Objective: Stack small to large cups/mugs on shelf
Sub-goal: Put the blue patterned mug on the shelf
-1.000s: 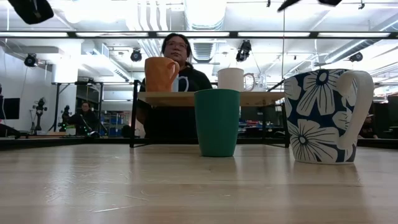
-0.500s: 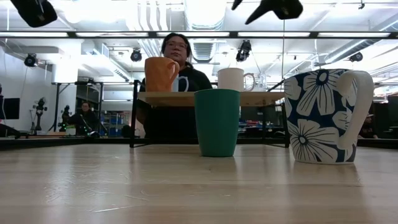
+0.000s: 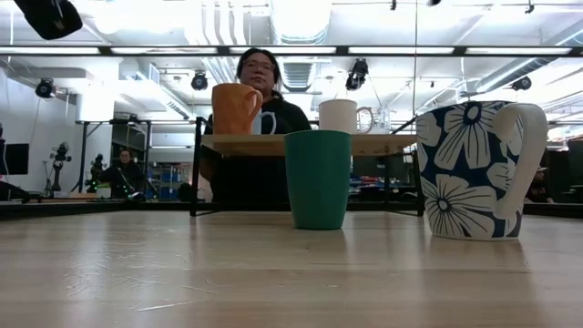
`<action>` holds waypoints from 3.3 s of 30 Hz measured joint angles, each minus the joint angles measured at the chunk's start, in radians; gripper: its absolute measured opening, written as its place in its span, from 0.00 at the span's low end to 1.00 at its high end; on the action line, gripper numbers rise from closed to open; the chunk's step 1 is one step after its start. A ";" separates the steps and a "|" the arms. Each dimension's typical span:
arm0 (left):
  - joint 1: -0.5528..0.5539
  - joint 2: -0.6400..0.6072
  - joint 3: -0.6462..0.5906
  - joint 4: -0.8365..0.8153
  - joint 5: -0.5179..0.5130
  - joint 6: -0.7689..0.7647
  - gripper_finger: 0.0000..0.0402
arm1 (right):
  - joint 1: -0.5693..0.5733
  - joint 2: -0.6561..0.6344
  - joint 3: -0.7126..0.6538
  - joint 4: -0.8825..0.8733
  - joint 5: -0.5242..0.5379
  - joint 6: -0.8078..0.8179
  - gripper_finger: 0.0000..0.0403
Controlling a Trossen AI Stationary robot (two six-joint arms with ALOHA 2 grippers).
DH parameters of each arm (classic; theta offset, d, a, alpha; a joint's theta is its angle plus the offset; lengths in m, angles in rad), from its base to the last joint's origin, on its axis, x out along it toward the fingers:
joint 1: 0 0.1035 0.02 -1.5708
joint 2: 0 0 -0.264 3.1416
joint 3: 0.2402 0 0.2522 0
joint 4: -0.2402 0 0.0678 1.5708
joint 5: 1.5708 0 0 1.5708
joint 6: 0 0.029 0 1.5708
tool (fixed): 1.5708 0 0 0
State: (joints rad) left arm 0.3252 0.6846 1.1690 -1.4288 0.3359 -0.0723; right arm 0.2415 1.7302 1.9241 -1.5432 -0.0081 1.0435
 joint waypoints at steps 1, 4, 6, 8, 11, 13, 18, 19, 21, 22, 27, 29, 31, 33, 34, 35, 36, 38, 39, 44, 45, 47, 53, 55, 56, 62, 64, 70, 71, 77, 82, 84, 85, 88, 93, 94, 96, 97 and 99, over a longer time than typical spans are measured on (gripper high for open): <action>0.000 0.000 -0.001 0.001 0.000 -0.001 0.14 | 0.017 0.000 0.006 -0.022 -0.003 0.036 0.46; 0.000 0.002 -0.002 0.001 0.000 -0.001 0.14 | 0.078 -0.014 -0.014 0.007 -0.034 0.098 0.45; 0.000 0.001 -0.002 0.006 0.000 -0.002 0.14 | 0.120 -0.022 -0.018 0.018 -0.036 0.145 0.44; 0.000 0.001 -0.002 0.007 0.001 -0.002 0.14 | 0.165 -0.027 -0.025 -0.015 -0.044 0.180 0.42; 0.000 0.004 -0.003 0.008 0.000 -0.002 0.14 | 0.221 -0.022 -0.054 -0.024 -0.080 0.263 0.40; 0.000 0.007 -0.004 0.009 0.000 -0.002 0.14 | 0.243 -0.021 -0.088 -0.021 -0.088 0.366 0.39; 0.000 0.011 -0.008 0.017 0.000 -0.001 0.14 | 0.263 -0.021 -0.197 0.038 -0.064 0.689 0.39; 0.000 0.014 -0.009 0.019 0.000 -0.001 0.14 | 0.263 -0.021 -0.224 0.087 -0.048 0.727 0.39; 0.000 0.019 -0.009 0.019 0.001 -0.001 0.14 | 0.262 -0.021 -0.282 0.224 -0.019 0.763 0.40; 0.000 0.020 -0.010 0.021 0.001 -0.001 0.14 | 0.260 -0.021 -0.314 0.312 -0.006 0.772 0.40; 0.000 0.023 -0.011 0.026 0.001 0.007 0.14 | 0.251 -0.021 -0.439 0.613 0.010 0.787 0.43; 0.000 0.021 -0.011 0.027 0.001 0.007 0.14 | 0.253 -0.020 -0.449 0.572 0.009 0.812 0.45; 0.000 0.019 -0.011 0.026 0.002 0.008 0.14 | 0.262 -0.020 -0.438 0.495 -0.002 0.823 0.46; 0.000 0.013 -0.011 0.026 0.002 0.008 0.14 | 0.266 -0.021 -0.421 0.434 -0.026 0.823 0.47; 0.000 0.011 -0.011 0.026 0.002 0.008 0.14 | 0.268 -0.021 -0.417 0.425 -0.031 0.823 0.47; 0.000 0.008 -0.011 0.026 0.002 0.010 0.14 | 0.268 -0.021 -0.414 0.421 -0.036 0.823 0.48; 0.000 0.005 -0.011 0.026 0.002 0.010 0.14 | 0.268 -0.021 -0.412 0.421 -0.036 0.820 0.48; 0.000 -0.001 -0.011 0.026 0.002 0.010 0.14 | 0.267 -0.021 -0.412 0.419 -0.035 0.814 0.48; 0.000 -0.003 -0.012 0.026 0.002 0.010 0.14 | 0.266 -0.021 -0.413 0.417 -0.035 0.807 0.48; 0.000 -0.017 -0.013 0.026 0.001 0.010 0.14 | 0.262 -0.021 -0.442 0.405 -0.043 0.795 0.48; 0.000 -0.020 -0.013 0.026 0.001 0.010 0.14 | 0.262 -0.021 -0.449 0.405 -0.048 0.794 0.48; 0.000 -0.024 -0.013 0.026 0.001 0.010 0.14 | 0.262 -0.021 -0.463 0.406 -0.051 0.790 0.48; 0.000 -0.033 -0.013 0.026 0.001 0.031 0.14 | 0.246 -0.021 -0.494 0.403 -0.051 0.761 0.48; 0.000 -0.033 -0.013 0.026 0.001 0.033 0.14 | 0.235 -0.021 -0.507 0.412 -0.051 0.745 0.48; 0.000 -0.032 -0.013 0.026 0.001 0.033 0.14 | 0.229 -0.021 -0.516 0.423 -0.051 0.738 0.48; 0.000 -0.032 -0.013 0.026 0.000 0.031 0.14 | 0.209 -0.021 -0.547 0.499 -0.052 0.716 0.48; 0.000 -0.029 -0.013 0.026 0.001 0.032 0.14 | 0.208 -0.020 -0.551 0.505 -0.051 0.712 0.48; 0.000 -0.031 -0.013 0.025 0.000 0.034 0.14 | 0.205 -0.012 -0.552 0.511 -0.052 0.706 0.48; 0.000 -0.033 -0.013 0.026 0.000 0.034 0.14 | 0.205 -0.012 -0.552 0.511 -0.052 0.706 0.48; 0.000 -0.035 -0.013 0.026 0.000 0.053 0.14 | 0.205 -0.012 -0.561 0.510 -0.052 0.707 0.48; 0.000 -0.033 -0.013 0.025 0.000 0.053 0.14 | 0.205 -0.011 -0.575 0.510 -0.069 0.710 0.48; 0.000 -0.034 -0.013 0.026 0.000 0.053 0.14 | 0.204 -0.011 -0.582 0.511 -0.073 0.711 0.48; 0.000 -0.034 -0.013 0.026 0.000 0.053 0.14 | 0.204 -0.011 -0.586 0.512 -0.074 0.713 0.48; 0.000 -0.034 -0.013 0.025 0.000 0.053 0.14 | 0.204 -0.011 -0.591 0.516 -0.078 0.713 0.48; 0.000 -0.038 -0.013 0.025 0.000 0.053 0.14 | 0.203 -0.011 -0.598 0.550 -0.078 0.709 0.48; 0.000 -0.039 -0.013 0.026 0.000 0.053 0.14 | 0.203 -0.011 -0.599 0.556 -0.078 0.708 0.48; 0.000 -0.039 -0.013 0.025 0.000 0.053 0.14 | 0.203 -0.011 -0.601 0.563 -0.078 0.703 0.48; 0.000 -0.039 -0.013 0.025 0.000 0.053 0.14 | 0.203 -0.011 -0.603 0.563 -0.078 0.703 0.48; 0.000 -0.039 -0.013 0.025 0.000 0.053 0.14 | 0.203 -0.011 -0.605 0.562 -0.078 0.703 0.47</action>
State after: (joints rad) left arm 0.3252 0.6453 1.1561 -1.4036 0.3359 -0.0189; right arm 0.4446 1.7191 1.3195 -0.9811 -0.0858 1.7462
